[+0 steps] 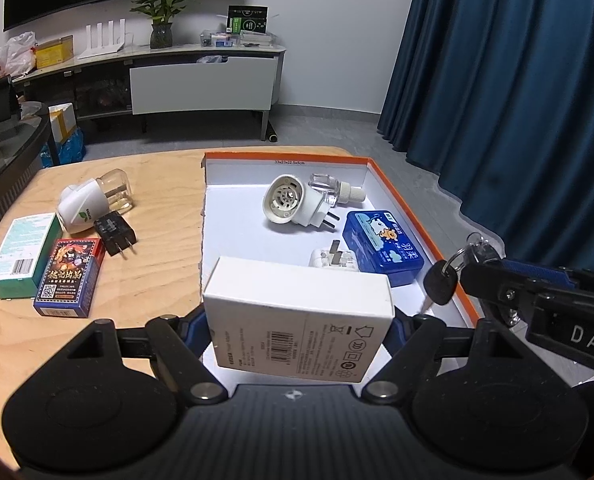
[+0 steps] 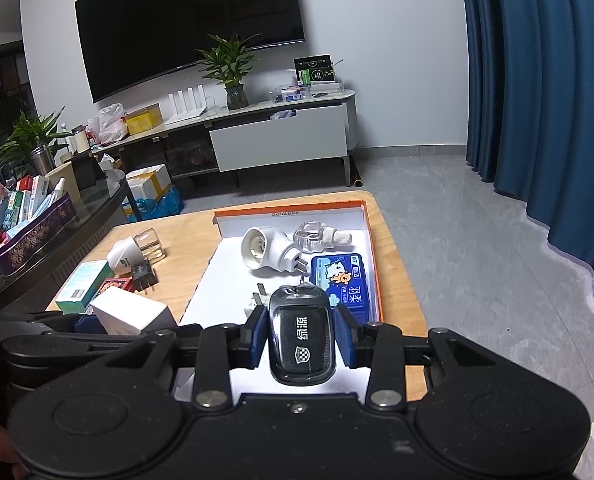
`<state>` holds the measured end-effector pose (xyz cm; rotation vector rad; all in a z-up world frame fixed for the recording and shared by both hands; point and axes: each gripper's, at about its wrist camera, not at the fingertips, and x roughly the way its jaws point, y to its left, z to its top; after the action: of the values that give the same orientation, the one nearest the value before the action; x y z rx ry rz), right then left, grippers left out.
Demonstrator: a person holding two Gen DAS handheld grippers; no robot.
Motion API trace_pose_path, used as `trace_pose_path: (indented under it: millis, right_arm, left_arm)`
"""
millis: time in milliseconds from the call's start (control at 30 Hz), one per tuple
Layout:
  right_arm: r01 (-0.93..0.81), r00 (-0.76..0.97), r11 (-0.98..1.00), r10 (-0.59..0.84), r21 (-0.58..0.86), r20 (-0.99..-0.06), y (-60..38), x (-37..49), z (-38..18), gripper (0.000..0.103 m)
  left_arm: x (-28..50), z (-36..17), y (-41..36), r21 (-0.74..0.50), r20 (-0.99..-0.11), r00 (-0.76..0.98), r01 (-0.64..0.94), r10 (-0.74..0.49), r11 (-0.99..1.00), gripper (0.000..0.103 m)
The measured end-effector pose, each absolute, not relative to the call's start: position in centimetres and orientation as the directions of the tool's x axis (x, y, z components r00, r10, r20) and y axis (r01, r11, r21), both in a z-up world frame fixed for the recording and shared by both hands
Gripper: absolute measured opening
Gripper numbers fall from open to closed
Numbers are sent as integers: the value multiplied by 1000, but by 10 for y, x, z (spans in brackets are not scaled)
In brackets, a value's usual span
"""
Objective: Organize rigid objects
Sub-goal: 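Lower the car key into the box and open the right tool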
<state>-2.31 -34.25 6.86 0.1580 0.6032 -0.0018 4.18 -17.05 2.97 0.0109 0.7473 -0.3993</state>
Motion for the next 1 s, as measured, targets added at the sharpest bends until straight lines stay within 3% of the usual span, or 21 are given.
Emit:
trace_pose_path:
  millis: [1000]
  right_arm:
    - [43, 802, 989, 49, 139, -595, -339, -20, 63, 44]
  left_arm:
    - [41, 24, -173, -136, -671, 653, 358, -352, 924, 81]
